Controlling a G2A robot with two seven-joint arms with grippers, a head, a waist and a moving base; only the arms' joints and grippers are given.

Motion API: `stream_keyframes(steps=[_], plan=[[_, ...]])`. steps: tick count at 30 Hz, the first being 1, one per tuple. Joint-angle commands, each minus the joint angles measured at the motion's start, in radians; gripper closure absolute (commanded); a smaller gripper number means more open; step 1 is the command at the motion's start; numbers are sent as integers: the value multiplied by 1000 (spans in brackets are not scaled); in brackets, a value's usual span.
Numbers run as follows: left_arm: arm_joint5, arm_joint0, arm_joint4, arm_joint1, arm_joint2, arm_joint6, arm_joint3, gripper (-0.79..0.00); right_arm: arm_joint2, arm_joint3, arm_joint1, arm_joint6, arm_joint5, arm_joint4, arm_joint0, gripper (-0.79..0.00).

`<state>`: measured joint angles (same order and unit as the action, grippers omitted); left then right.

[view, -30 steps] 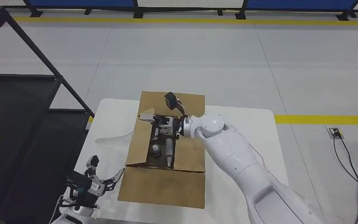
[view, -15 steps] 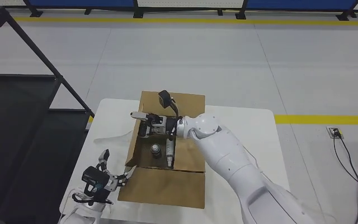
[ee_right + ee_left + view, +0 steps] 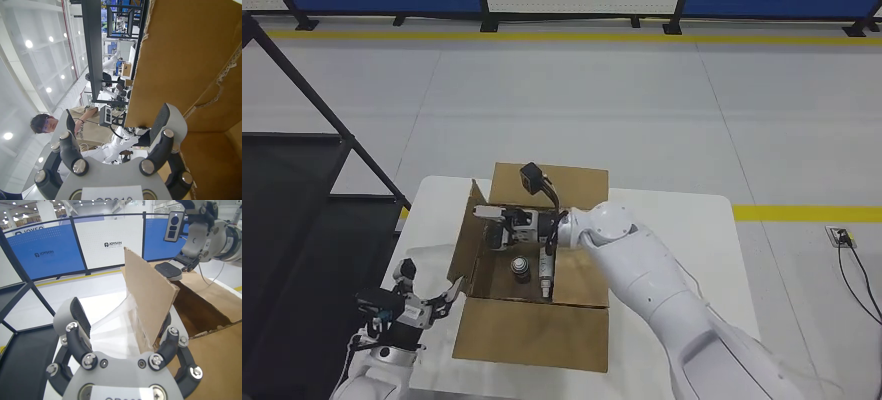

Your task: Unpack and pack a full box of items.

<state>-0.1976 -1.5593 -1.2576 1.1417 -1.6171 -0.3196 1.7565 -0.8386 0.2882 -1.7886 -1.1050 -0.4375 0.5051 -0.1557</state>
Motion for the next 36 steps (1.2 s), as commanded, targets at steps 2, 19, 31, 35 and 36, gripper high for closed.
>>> stream_keyframes(steps=[2,19,31,35,36], plan=[[-16,-13,41,-1,-33,-2,-23,-785,-13,-10,8,4,-27,-4,7,-785],[-48,75,73,1,-43,67,-231,-785,-115,9,92,-28,-109,-1,0,-785],[-37,78,106,1,-87,32,-260,-785,-154,104,135,-49,-107,-38,-49,-785],[-45,32,128,-2,-144,-8,-178,-785,-159,133,144,-46,-99,-59,-60,-785],[-38,17,132,-2,-160,-14,-151,-785,-161,140,146,-45,-95,-63,-62,-785]])
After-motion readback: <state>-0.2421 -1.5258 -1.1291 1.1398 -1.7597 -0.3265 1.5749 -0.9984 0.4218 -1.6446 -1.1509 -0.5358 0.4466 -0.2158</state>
